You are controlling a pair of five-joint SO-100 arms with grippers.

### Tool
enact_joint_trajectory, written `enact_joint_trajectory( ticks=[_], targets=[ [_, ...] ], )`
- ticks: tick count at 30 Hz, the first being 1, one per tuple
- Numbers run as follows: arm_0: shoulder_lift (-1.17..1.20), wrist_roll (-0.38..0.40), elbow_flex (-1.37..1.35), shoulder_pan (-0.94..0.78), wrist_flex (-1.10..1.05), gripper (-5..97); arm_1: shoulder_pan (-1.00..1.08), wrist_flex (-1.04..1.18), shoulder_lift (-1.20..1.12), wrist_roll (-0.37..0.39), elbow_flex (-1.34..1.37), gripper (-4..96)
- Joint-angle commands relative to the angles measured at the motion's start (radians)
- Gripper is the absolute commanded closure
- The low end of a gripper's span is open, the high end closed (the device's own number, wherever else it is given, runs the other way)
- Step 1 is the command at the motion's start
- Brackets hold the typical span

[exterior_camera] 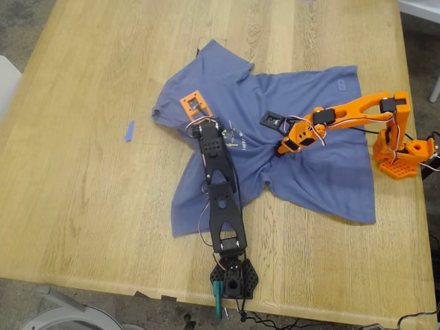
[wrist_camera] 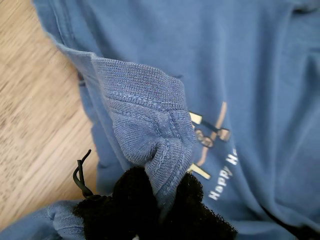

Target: Fold a T-shirt

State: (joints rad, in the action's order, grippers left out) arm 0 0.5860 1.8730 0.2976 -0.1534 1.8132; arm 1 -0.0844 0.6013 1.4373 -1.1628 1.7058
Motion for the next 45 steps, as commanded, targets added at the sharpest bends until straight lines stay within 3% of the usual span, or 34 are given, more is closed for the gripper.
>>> enact_joint_trajectory(
  ticks=[1,10,45],
  targets=[
    [0.221,0.011,0.032,0.044,0.023,92,0.021,-0.02,0.071,-0.011,-0.074,91.4],
    [0.268,0.008,0.032,0.095,0.025,92,0.103,-0.005,0.072,-0.058,-0.167,91.4],
    [0.29,0.002,0.032,0.601,-0.055,92,0.354,-0.11,0.149,-0.08,-0.173,91.4]
  ],
)
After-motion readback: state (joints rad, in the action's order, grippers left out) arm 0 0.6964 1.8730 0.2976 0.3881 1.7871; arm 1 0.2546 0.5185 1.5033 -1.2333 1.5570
